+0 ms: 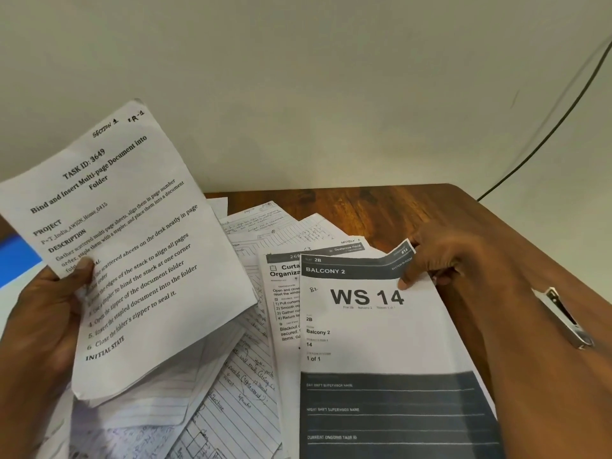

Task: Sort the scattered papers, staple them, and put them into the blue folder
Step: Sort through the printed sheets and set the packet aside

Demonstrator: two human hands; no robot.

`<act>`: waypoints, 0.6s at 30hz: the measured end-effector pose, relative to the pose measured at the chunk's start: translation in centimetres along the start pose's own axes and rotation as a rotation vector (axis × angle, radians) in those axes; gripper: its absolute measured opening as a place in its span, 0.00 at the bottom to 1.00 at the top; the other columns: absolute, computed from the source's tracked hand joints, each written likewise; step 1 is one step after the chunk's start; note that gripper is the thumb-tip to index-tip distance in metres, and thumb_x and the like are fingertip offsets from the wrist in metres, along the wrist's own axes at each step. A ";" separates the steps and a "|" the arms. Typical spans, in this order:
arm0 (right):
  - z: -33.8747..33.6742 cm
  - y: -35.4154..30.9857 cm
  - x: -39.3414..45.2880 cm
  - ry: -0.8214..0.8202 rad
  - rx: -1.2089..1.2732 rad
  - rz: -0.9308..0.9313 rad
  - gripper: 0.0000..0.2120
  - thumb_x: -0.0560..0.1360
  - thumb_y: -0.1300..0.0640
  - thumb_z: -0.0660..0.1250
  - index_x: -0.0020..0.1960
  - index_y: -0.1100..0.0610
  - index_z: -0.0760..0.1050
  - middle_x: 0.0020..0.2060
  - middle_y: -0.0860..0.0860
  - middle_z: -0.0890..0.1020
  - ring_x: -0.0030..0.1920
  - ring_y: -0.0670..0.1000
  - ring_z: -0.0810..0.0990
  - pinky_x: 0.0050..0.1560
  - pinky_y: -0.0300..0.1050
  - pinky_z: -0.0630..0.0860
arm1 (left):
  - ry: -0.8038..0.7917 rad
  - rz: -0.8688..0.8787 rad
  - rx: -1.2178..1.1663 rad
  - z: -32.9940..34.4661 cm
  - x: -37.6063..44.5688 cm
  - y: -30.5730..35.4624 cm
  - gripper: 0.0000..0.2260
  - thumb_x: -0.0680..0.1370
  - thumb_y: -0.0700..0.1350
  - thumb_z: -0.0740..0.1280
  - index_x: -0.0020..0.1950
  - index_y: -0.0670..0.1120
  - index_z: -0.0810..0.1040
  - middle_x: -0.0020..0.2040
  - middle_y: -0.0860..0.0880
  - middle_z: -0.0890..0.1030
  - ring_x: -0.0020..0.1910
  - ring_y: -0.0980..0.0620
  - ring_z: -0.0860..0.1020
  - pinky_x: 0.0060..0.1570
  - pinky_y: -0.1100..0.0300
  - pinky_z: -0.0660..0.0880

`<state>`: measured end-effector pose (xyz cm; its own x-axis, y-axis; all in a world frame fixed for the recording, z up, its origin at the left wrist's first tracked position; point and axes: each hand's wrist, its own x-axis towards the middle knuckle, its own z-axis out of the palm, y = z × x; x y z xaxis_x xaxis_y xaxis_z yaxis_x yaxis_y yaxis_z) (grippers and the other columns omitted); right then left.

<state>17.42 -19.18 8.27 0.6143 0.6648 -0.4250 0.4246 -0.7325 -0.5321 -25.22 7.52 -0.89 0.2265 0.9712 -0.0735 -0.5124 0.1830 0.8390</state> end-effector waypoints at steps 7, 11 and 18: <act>2.7 -2.9 1.0 0.102 -0.091 -0.009 0.29 0.59 0.48 0.88 0.52 0.62 0.85 0.47 0.56 0.87 0.50 0.58 0.85 0.56 0.55 0.84 | -0.063 -0.027 -0.090 -0.7 -0.3 1.6 0.43 0.64 0.48 0.85 0.78 0.52 0.75 0.70 0.52 0.82 0.68 0.49 0.81 0.68 0.36 0.76; 3.3 -3.1 1.5 0.191 -0.076 -0.043 0.26 0.62 0.53 0.87 0.54 0.64 0.84 0.51 0.57 0.85 0.51 0.58 0.82 0.54 0.52 0.80 | -0.018 0.073 -0.230 -0.7 -0.5 2.2 0.32 0.74 0.41 0.74 0.79 0.50 0.73 0.70 0.51 0.82 0.68 0.48 0.82 0.70 0.39 0.75; 2.9 -2.7 0.9 0.253 -0.029 -0.087 0.19 0.60 0.60 0.87 0.47 0.62 0.86 0.41 0.54 0.84 0.40 0.52 0.80 0.42 0.46 0.75 | -0.033 0.052 -0.279 -2.1 0.7 1.4 0.22 0.84 0.41 0.66 0.79 0.51 0.73 0.72 0.50 0.80 0.70 0.48 0.79 0.72 0.38 0.73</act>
<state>14.87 -16.21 7.18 0.7200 0.6703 -0.1798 0.4998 -0.6805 -0.5358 -27.53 8.76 -0.92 0.2190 0.9756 -0.0129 -0.7309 0.1729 0.6602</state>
